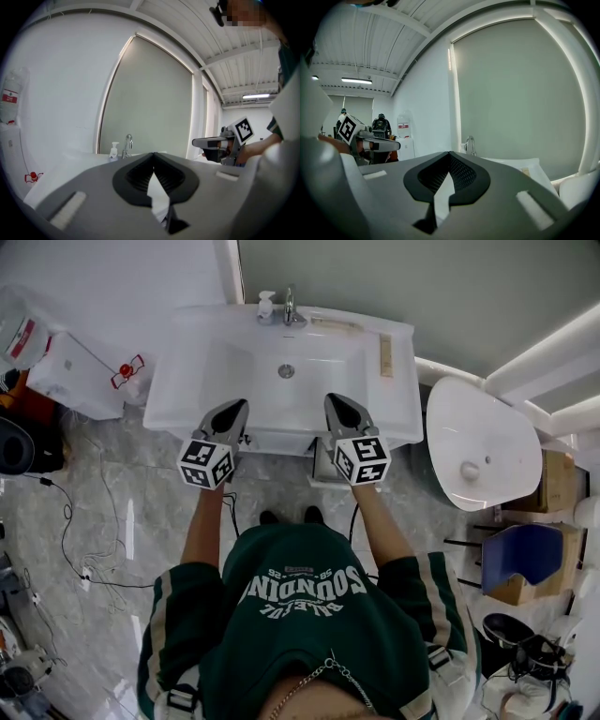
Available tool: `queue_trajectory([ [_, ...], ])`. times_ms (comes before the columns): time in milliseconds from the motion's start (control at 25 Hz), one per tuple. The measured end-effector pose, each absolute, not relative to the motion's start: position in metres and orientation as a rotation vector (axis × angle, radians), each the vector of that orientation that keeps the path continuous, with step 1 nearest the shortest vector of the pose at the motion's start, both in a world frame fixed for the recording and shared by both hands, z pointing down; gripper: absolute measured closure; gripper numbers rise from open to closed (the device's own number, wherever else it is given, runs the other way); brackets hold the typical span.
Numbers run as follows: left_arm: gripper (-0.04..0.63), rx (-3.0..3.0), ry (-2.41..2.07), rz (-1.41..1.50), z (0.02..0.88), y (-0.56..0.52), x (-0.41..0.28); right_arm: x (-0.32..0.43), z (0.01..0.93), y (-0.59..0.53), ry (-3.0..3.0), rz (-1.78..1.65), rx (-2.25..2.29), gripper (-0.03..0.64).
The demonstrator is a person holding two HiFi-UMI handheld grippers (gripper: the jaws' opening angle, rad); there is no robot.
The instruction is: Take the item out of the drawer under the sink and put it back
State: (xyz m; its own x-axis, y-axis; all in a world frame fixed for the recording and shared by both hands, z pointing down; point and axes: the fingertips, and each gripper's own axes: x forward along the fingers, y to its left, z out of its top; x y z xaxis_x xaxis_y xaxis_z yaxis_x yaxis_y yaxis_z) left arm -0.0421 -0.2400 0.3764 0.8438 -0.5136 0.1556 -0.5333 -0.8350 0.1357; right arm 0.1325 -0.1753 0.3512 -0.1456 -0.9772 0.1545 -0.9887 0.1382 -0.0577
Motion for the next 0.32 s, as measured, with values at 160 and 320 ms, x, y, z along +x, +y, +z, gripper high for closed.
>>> queue_trajectory([
  [160,0.546,2.846,-0.803,0.180,0.3800,-0.2378,-0.0420,0.1286,0.3546,-0.1740,-2.310,0.235,1.994,0.614],
  [320,0.546,2.844,-0.795,0.186,0.3806,-0.2387,-0.0427,0.1263,0.3548,-0.1757,-2.312,0.256,1.994,0.614],
])
